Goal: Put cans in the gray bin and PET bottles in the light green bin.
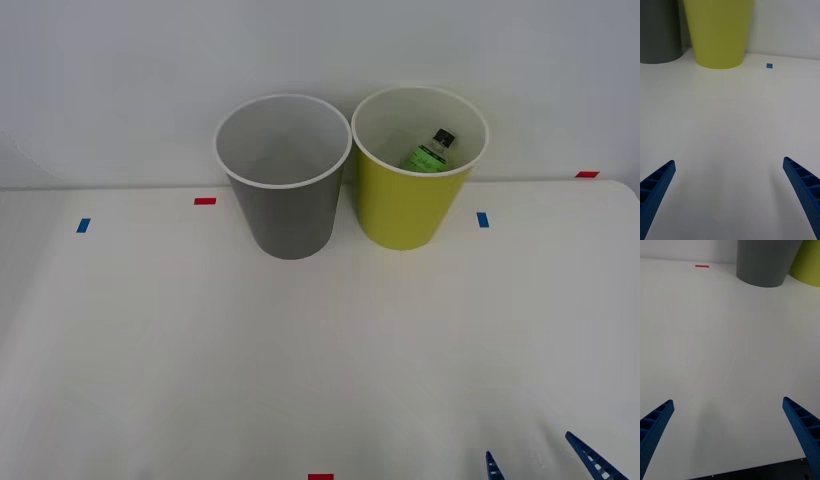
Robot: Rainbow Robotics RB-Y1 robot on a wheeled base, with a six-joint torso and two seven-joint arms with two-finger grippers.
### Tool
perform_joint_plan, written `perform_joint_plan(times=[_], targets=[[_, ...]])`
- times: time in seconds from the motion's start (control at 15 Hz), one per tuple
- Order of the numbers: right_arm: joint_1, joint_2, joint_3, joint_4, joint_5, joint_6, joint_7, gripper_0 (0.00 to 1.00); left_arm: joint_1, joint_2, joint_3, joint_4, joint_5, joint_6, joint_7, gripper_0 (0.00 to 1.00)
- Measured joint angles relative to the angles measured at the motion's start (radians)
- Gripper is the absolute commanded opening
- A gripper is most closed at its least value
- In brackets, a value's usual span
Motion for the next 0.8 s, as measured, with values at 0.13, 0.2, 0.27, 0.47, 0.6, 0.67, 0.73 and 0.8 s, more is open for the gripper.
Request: perform_joint_plan(times=[0.13,0.2,0.27,0.47,0.6,0.67,0.73,0.8], targets=[[0.0,0.0,0.0,0.0,0.0,0.0,0.0,1.0,0.0,0.0,0.0,0.0,0.0,0.0,0.0,1.0],[0.0,0.0,0.0,0.0,0.0,0.0,0.0,1.0,0.0,0.0,0.0,0.0,0.0,0.0,0.0,1.0],[0.0,0.0,0.0,0.0,0.0,0.0,0.0,1.0,0.0,0.0,0.0,0.0,0.0,0.0,0.0,1.0],[0.0,0.0,0.0,0.0,0.0,0.0,0.0,1.0,0.0,0.0,0.0,0.0,0.0,0.0,0.0,1.0],[0.0,0.0,0.0,0.0,0.0,0.0,0.0,1.0,0.0,0.0,0.0,0.0,0.0,0.0,0.0,1.0],[0.0,0.0,0.0,0.0,0.0,0.0,0.0,1.0,0.0,0.0,0.0,0.0,0.0,0.0,0.0,1.0],[0.0,0.0,0.0,0.0,0.0,0.0,0.0,1.0,0.0,0.0,0.0,0.0,0.0,0.0,0.0,1.0],[0.0,0.0,0.0,0.0,0.0,0.0,0.0,1.0,0.0,0.0,0.0,0.0,0.0,0.0,0.0,1.0]])
